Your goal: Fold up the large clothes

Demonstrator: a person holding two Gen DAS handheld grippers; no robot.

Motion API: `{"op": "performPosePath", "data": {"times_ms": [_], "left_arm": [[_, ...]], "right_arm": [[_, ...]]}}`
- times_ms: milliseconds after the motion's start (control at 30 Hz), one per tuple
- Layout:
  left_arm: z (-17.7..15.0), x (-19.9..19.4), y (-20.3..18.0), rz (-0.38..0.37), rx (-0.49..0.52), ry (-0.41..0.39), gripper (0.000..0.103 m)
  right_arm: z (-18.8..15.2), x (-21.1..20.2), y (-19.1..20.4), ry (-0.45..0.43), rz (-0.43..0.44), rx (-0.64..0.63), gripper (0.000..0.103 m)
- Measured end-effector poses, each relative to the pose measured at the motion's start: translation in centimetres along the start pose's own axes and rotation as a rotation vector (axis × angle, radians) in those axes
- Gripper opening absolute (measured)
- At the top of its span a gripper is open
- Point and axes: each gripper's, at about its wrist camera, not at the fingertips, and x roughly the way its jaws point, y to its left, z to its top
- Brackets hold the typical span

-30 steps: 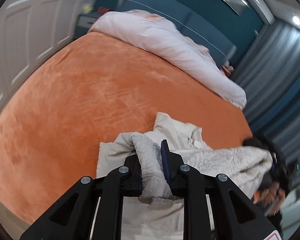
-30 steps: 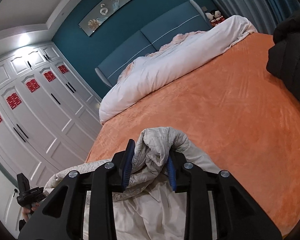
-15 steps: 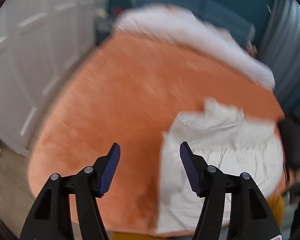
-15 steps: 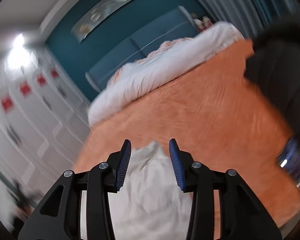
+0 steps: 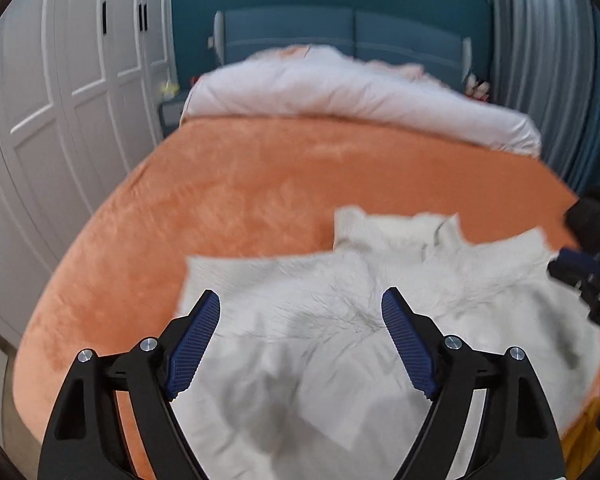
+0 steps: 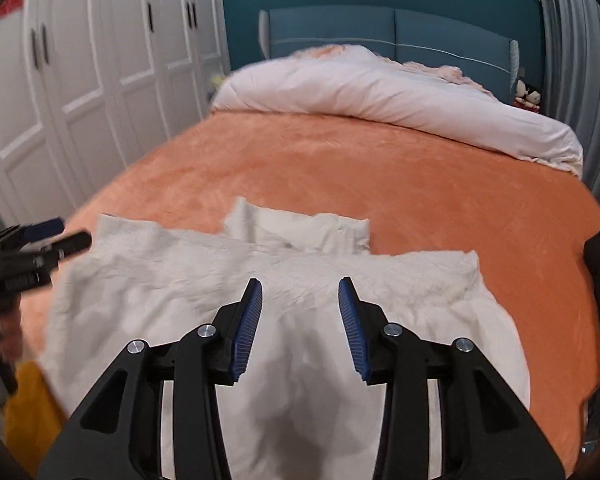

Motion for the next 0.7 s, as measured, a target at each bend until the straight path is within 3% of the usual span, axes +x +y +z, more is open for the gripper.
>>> {"op": "performPosePath", "data": {"times_ms": [100, 200, 233, 333, 400, 433, 467, 500, 533, 633, 700], "left_arm": [[-0.1, 3.2, 0.1, 0.063, -0.034, 0.050, 0.081], [0.5, 2.3, 2.8, 0.007, -0.137, 0.024, 0.083], [0.8, 2.1, 3.9, -0.006, -0.174, 0.009, 0.086], [1.1, 2.9, 8.3, -0.029, -0.338, 0.012, 0.089], [0.3, 5.5, 11.6, -0.060, -0.491, 0.101, 0.089], [-0.5, 7.0, 13.0, -0.074, -0.569, 0.153, 0.089], [-1.3, 8.1, 13.9, -0.093, -0.635, 0.193, 0.085], [-1.8, 8.7, 14.2, -0.107, -0.665, 0.205, 0.072], [-2.1, 9.2, 14.2, -0.113, -0.675, 0.213, 0.065], [-1.0, 9.0, 12.9, -0.086, -0.574, 0.164, 0.049], [0.4, 9.2, 11.7, -0.094, -0.494, 0.136, 0.044]], "right_arm": [[0.6, 2.2, -2.4, 0.020, -0.121, 0.018, 0.041], [0.7, 2.1, -7.7, -0.001, -0.200, 0.157, 0.070], [0.4, 2.1, -9.7, 0.001, -0.213, 0.206, 0.074], [-0.7, 4.0, -13.6, 0.080, -0.199, 0.303, 0.074], [-1.6, 5.8, -14.7, 0.144, -0.147, 0.356, 0.074], [-2.1, 6.8, -14.8, 0.181, -0.116, 0.374, 0.056], [-2.4, 7.3, -14.5, 0.199, -0.097, 0.379, 0.046], [-2.4, 7.2, -14.0, 0.191, -0.067, 0.380, 0.021], [-2.2, 6.3, -13.7, 0.148, -0.021, 0.391, 0.013], [-1.3, 0.8, -14.6, -0.069, 0.029, 0.477, 0.011], [-1.8, -0.6, -16.3, -0.133, 0.022, 0.538, 0.011]]}}
